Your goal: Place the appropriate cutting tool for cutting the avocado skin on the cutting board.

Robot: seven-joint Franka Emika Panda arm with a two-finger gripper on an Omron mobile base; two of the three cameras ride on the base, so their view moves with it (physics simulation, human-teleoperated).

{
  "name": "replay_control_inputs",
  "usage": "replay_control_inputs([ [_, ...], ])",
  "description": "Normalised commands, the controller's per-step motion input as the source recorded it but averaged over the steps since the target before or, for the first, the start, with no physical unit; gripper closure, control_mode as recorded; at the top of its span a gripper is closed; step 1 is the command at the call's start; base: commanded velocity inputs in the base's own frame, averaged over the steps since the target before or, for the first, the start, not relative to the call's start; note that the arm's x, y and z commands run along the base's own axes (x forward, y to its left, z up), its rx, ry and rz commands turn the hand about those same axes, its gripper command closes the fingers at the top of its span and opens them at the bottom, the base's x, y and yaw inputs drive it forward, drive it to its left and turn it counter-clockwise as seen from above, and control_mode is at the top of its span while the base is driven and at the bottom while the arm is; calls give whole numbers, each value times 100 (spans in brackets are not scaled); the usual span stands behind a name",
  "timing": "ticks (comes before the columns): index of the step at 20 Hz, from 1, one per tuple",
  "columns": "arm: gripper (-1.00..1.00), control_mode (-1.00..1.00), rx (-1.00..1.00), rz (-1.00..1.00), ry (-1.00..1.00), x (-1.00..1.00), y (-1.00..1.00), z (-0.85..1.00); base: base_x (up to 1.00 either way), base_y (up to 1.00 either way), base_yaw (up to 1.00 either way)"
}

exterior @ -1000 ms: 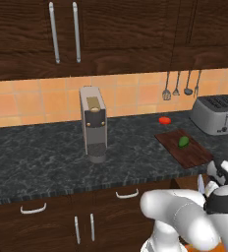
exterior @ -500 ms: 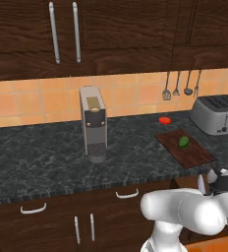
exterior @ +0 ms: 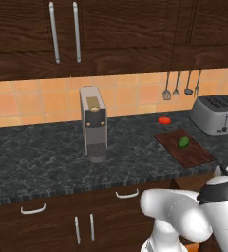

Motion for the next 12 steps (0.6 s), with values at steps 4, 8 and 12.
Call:
replay_control_inputs([
  [4, -100, -100, 0, 0, 12, -95, 6, 31, 0, 0, 0],
  [8, -100, -100, -3, 0, 0, 15, -4, 20, 0, 0, 0],
  [12, -100, -100, -1, 0, -16, 45, -13, 2, 0, 0, 0],
])
